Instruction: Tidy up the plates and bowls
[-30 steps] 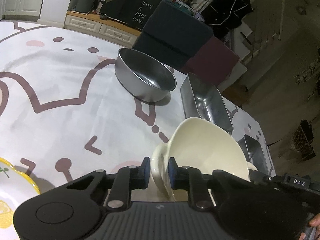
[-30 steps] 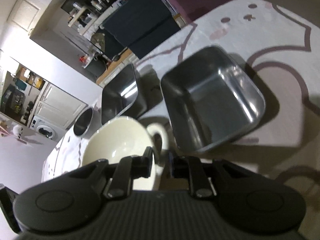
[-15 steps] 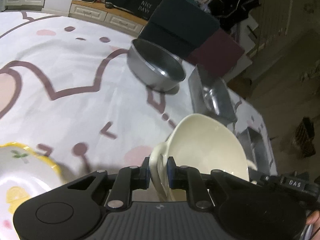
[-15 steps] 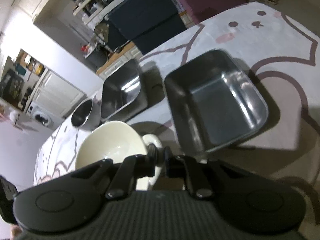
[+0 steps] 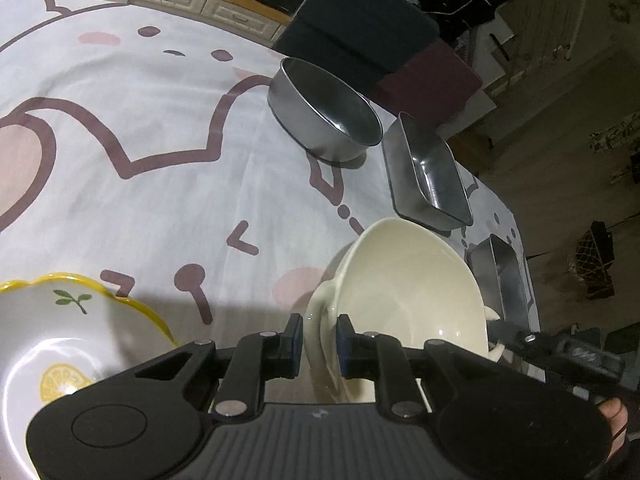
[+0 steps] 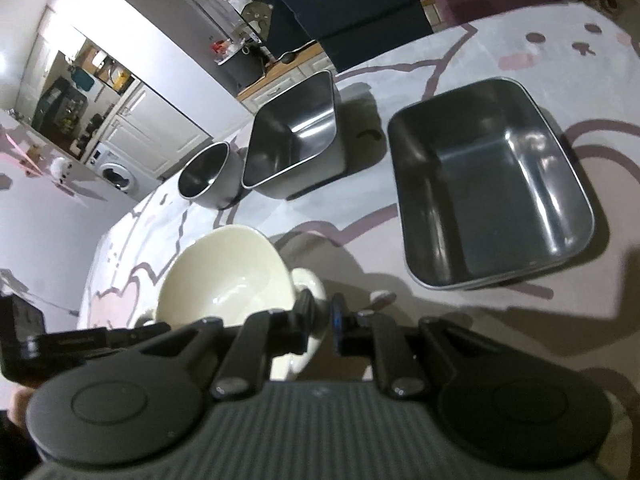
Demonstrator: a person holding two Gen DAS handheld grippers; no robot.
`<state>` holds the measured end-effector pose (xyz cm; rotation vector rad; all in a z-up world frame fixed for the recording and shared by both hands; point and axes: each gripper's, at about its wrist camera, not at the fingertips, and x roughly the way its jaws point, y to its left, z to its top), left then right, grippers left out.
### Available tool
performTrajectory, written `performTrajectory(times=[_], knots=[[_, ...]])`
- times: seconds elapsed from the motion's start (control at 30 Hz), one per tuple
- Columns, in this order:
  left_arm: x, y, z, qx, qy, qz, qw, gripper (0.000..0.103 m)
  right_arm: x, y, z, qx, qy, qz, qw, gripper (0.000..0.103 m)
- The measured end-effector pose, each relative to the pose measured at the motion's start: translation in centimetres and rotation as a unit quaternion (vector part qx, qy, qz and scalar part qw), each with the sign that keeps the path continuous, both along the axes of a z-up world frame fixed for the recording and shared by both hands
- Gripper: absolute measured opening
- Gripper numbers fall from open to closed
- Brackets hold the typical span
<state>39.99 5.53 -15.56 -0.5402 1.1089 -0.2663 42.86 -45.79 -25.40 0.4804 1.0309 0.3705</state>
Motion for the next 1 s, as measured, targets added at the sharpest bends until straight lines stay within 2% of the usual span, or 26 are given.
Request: performTrajectory(times=[0.03, 0.1, 0.3, 0.5, 0.6, 1.0], knots=[[0.0, 0.1, 0.0, -0.001, 0.000, 0.000, 1.0000, 0.021, 0.0, -0.5, 0.2, 0.010, -0.003, -0.002, 1.000, 0.040], [0.0, 0.2, 0.1, -0.005, 0.004, 0.002, 1.0000, 0.021, -0.2, -1.0, 0.8, 0.014, -0.017, -0.002, 1.000, 0.054], [-0.1, 0.1, 0.7, 0.003, 0.001, -0.008, 1.0000, 0.017, 0.1, 0.4, 0.7, -0.002, -0.020, 0.031, 0.999, 0.052], [-0.1, 0.1, 0.7, 0.007, 0.000, -0.011, 0.9999, 0.017, 0.5, 2.2, -0.2, -0.041, -0.014, 0.041, 0.998, 0.027], [-0.1, 0.1, 0.6, 0.007, 0.000, -0.012, 0.9999, 0.017, 0.9, 2.0, -0.6, -0.030, -0.002, 0.032, 0.999, 0.025], [0.1, -0.7, -0.3, 0.009, 0.008, -0.024, 0.9997, 0.018, 0.7, 2.7, -0.2, -0.056, 0.001, 0.029, 0.998, 0.026]])
